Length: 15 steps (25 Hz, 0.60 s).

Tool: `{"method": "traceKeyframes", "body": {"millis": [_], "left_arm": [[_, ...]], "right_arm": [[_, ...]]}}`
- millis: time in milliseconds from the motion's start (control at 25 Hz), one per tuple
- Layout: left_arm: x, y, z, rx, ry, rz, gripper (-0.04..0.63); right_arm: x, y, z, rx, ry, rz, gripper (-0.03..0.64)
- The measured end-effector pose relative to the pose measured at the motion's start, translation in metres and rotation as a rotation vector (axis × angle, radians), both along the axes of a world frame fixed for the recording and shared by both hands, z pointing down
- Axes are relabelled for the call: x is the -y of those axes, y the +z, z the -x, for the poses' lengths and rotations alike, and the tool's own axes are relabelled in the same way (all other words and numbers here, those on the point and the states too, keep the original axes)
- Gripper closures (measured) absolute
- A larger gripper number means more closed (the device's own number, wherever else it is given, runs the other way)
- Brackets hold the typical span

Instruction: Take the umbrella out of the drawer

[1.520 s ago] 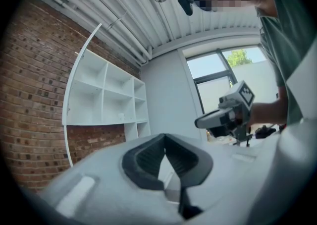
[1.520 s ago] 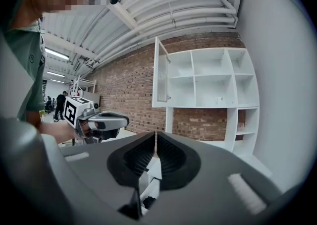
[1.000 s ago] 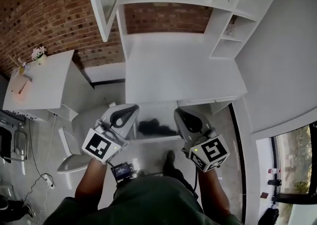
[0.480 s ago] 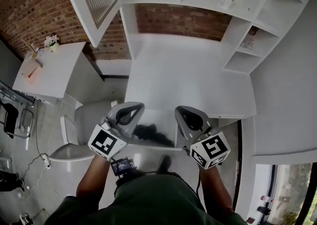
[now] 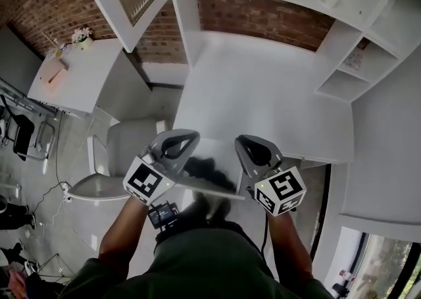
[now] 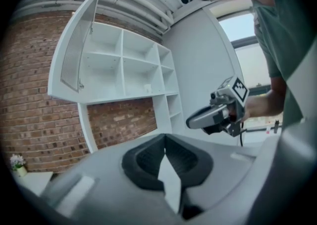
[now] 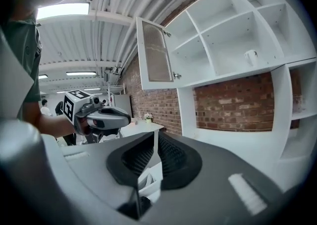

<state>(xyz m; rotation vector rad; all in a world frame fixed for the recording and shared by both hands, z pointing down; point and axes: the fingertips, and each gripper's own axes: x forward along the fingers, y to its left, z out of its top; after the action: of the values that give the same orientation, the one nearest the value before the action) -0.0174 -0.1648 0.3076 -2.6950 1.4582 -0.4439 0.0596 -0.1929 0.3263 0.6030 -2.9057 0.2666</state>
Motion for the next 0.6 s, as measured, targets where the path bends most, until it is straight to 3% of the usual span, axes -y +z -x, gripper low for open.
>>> {"method": "traceKeyframes", "body": {"millis": [600], "left_arm": [[0.04,0.118,0.028,0.0,0.103,0.191,0.577]], "right_arm": [[0.021,0.124,0.043,-0.218,-0.048,0.137,0.558]]}}
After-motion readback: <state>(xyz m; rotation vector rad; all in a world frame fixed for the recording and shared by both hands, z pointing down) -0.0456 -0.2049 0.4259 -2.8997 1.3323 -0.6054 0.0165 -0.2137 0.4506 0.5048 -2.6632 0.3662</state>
